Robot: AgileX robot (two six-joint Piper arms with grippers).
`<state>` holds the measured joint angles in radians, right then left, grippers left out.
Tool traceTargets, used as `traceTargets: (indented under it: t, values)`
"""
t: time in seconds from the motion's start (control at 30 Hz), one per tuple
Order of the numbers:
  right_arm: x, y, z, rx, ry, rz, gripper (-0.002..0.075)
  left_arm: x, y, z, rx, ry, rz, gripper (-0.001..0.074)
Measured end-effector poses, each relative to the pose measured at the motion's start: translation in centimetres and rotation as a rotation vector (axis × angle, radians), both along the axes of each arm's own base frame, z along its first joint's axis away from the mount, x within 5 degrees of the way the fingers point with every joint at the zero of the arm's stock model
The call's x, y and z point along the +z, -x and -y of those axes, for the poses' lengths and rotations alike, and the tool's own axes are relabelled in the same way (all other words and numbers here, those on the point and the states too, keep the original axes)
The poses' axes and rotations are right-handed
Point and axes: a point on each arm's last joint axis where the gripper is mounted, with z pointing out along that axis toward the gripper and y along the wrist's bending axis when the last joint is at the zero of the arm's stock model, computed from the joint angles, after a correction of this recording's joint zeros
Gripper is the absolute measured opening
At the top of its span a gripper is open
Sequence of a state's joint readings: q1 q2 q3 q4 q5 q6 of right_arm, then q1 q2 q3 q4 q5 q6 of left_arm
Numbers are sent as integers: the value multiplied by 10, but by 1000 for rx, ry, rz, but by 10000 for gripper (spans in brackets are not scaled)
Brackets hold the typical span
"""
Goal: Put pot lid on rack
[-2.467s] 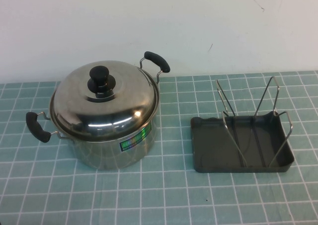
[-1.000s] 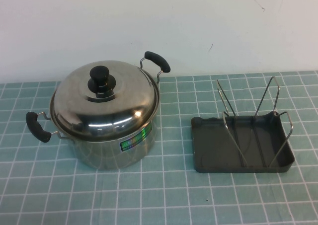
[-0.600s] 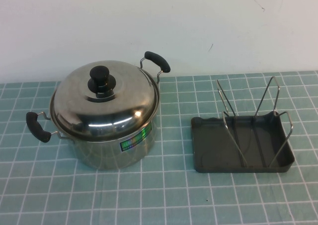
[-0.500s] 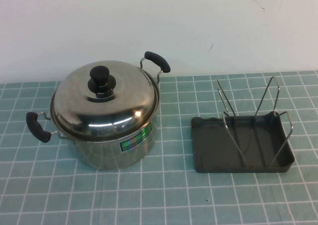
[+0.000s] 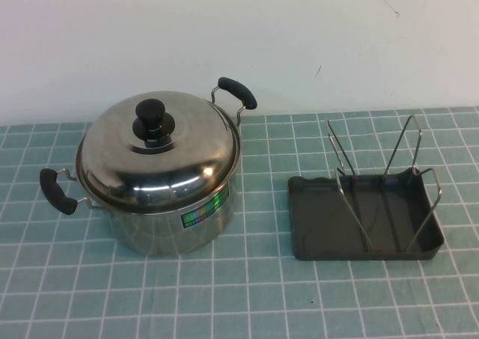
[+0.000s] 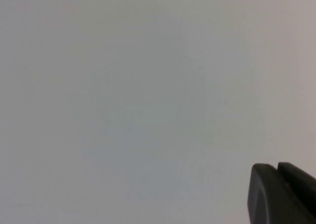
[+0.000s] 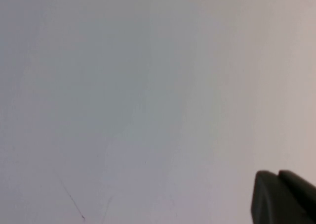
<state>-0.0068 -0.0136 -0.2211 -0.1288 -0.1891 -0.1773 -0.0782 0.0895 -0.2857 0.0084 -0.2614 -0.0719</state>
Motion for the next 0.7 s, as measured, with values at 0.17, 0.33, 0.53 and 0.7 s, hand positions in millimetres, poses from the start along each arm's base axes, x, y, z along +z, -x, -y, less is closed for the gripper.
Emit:
traceTargets:
  t: [0.17, 0.33, 0.53, 0.7]
  values:
    - [-2, -1, 1, -17, 16, -72, -1, 16, -34, 4, -32, 39, -15, -2]
    - [-11, -4, 2, -26, 3, -172, -1, 13, -80, 18, -134, -28, 18, 24]
    - [-14, -5, 2, -15, -40, -201, -1, -4, -141, 42, -316, -158, -83, 350]
    - [-15, -5, 3, -17, -42, -221, -1, -16, -196, 57, -412, -253, -202, 640]
